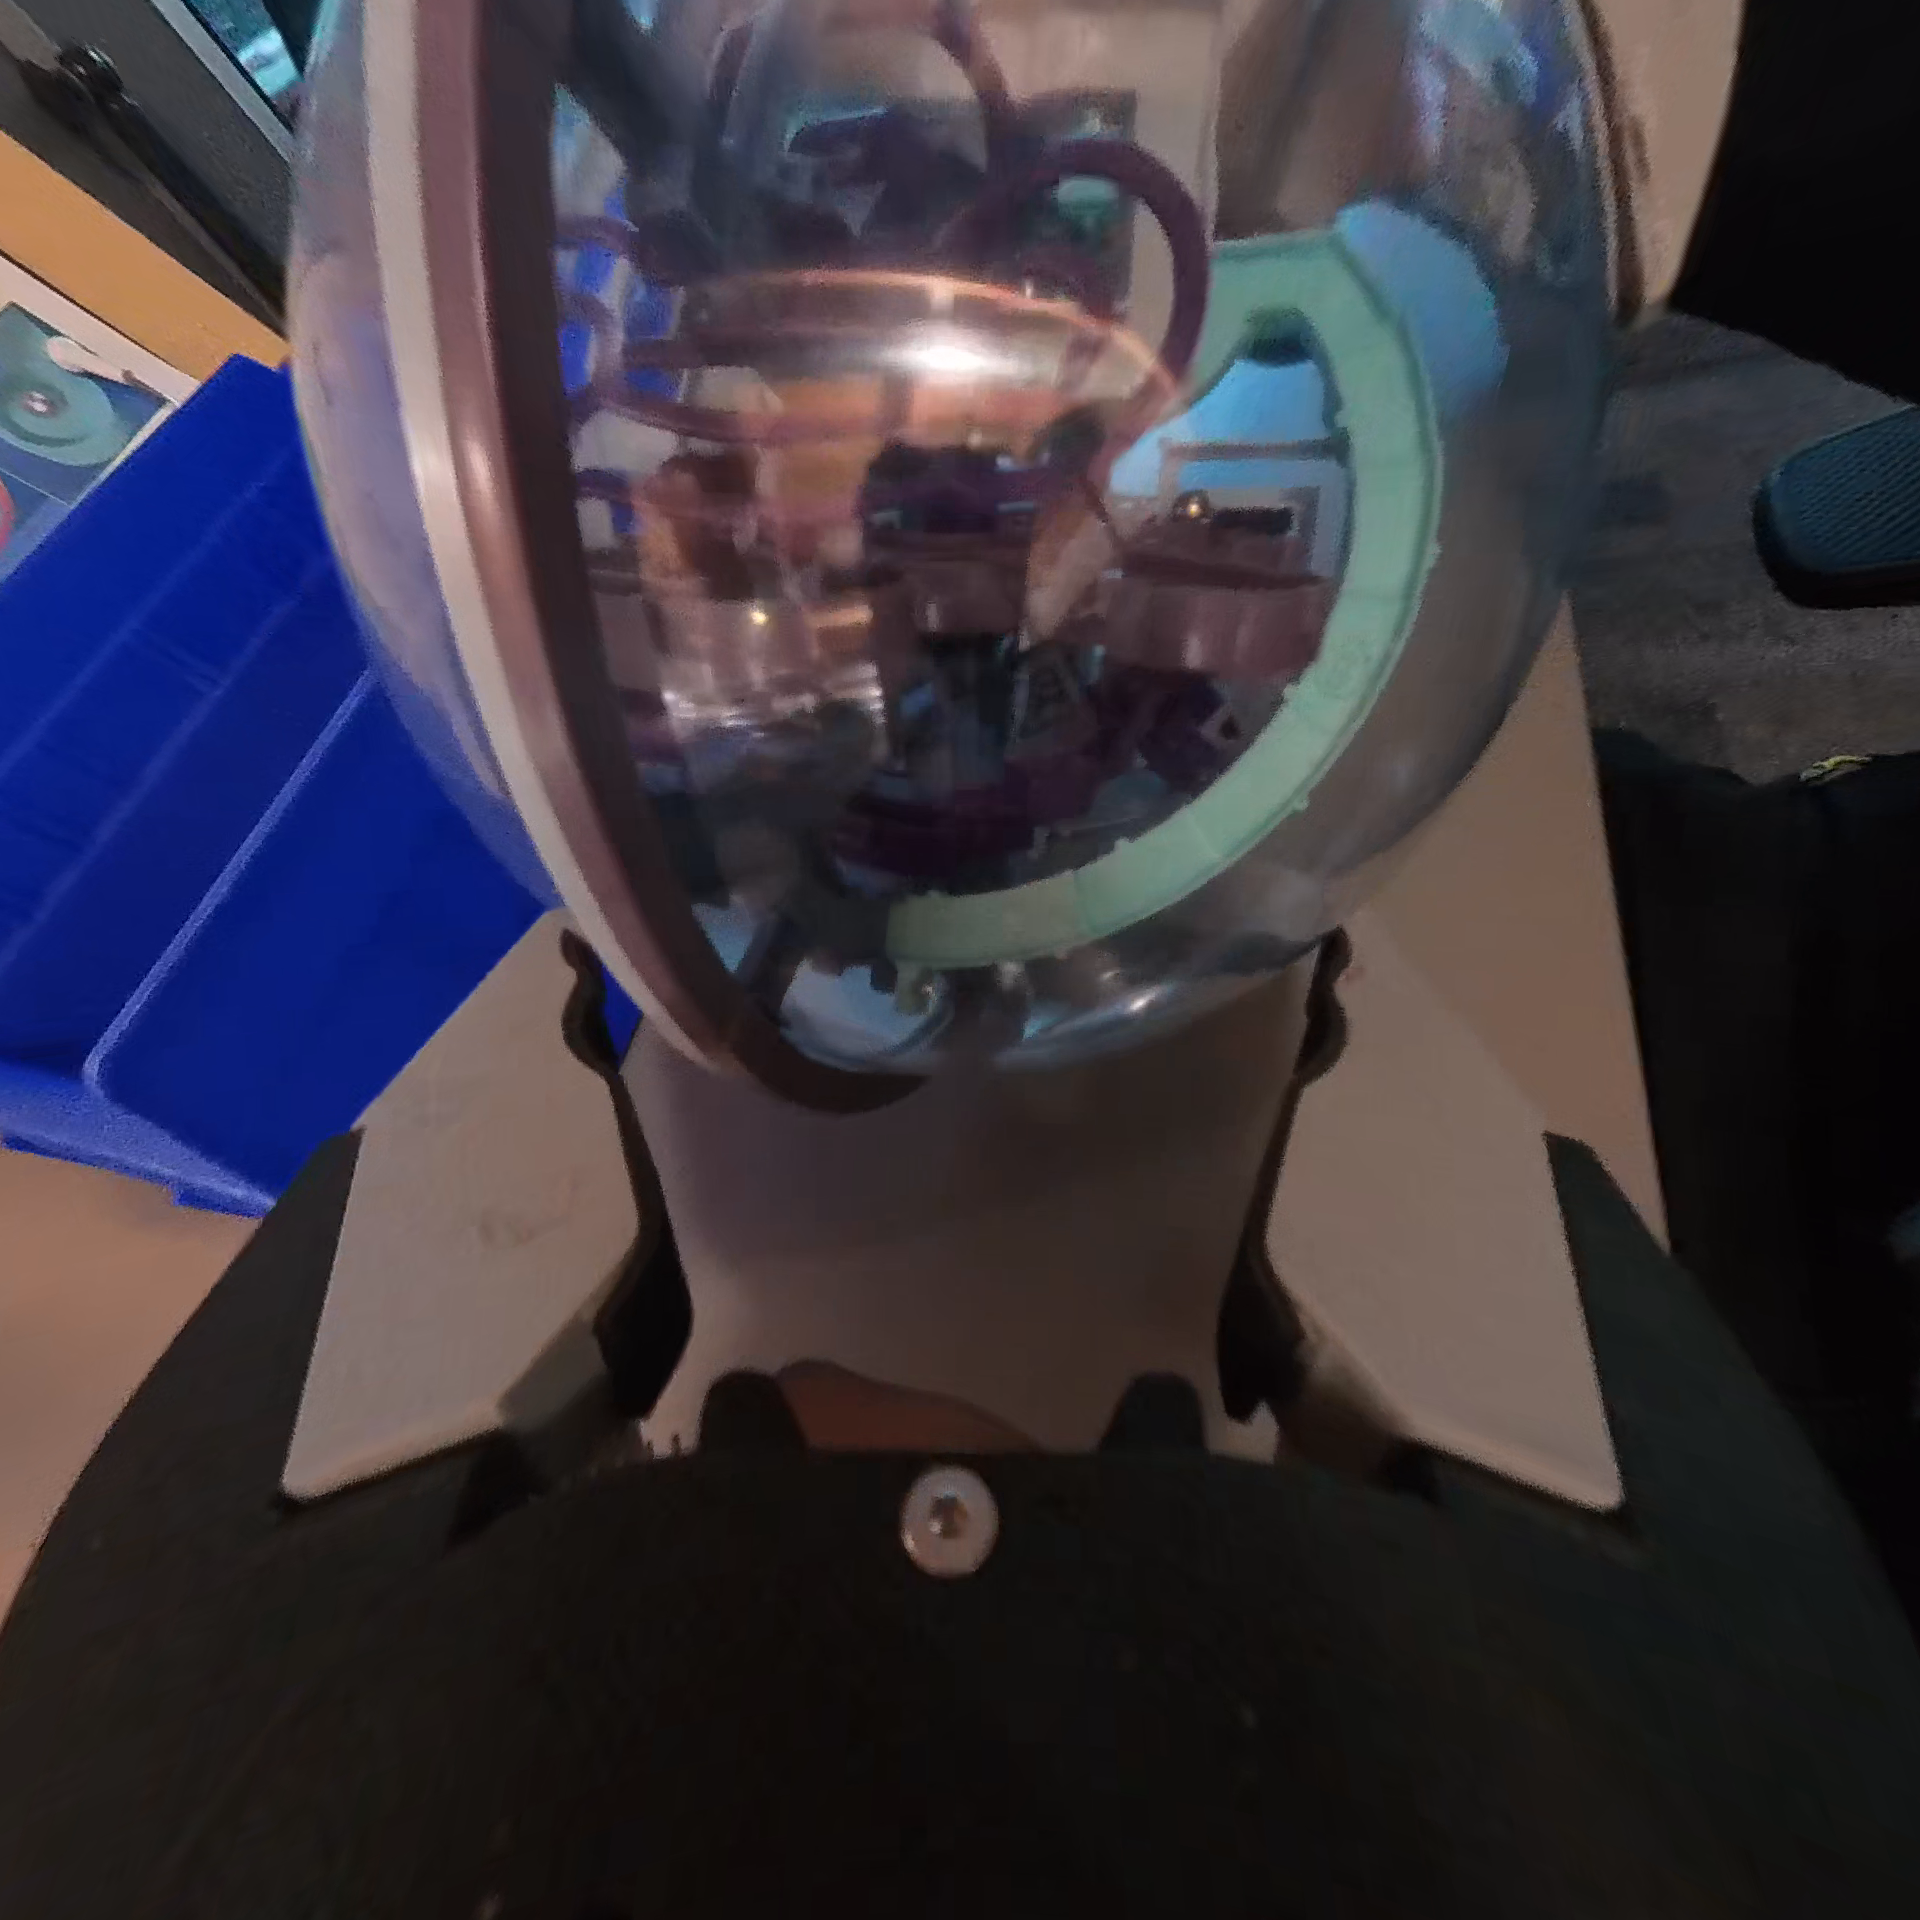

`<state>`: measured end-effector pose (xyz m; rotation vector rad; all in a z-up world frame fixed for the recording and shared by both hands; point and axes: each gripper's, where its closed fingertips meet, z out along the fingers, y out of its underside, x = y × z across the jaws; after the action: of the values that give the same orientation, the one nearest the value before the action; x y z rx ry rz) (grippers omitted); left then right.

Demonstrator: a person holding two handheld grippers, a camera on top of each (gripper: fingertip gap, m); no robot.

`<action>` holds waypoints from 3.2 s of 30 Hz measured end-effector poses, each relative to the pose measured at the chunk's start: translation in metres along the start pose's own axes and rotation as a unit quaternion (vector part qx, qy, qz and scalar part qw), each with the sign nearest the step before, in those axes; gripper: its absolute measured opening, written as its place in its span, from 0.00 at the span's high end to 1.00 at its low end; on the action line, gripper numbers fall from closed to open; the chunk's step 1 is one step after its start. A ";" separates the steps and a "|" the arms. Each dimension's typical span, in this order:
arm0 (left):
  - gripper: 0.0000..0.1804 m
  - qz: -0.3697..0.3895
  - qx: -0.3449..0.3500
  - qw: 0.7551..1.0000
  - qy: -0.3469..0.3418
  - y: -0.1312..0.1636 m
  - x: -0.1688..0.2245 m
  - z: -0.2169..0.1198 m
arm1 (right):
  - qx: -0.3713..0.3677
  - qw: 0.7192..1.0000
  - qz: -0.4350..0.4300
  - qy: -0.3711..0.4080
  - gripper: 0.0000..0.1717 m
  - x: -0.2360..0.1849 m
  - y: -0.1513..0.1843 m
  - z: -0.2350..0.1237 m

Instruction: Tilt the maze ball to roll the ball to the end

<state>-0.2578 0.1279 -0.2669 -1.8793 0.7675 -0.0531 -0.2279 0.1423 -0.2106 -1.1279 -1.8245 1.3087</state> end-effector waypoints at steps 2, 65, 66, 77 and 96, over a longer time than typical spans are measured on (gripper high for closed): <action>0.29 0.009 -0.014 1.000 -0.009 0.005 -0.003 0.000 | 0.005 1.000 0.005 -0.001 0.15 0.001 0.000 -0.001; 0.29 -0.022 0.060 0.998 -0.008 -0.025 -0.003 -0.012 | 0.025 0.994 -0.091 0.058 0.12 -0.010 -0.033 -0.004; 0.30 -0.020 0.062 0.998 -0.008 -0.026 -0.003 -0.013 | 0.025 0.994 -0.090 0.057 0.12 -0.010 -0.032 -0.004; 0.30 -0.041 0.082 0.996 0.006 -0.033 -0.005 -0.020 | 0.047 0.998 -0.032 0.027 0.12 -0.005 -0.031 -0.005; 0.30 -0.053 0.065 0.996 0.018 -0.030 0.001 -0.014 | 0.006 0.999 -0.010 0.034 0.11 -0.005 -0.024 -0.007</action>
<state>-0.2479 0.1230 -0.2358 -1.7981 0.6722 -0.1995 -0.2266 0.1372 -0.1861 -1.1313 -1.7724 1.2515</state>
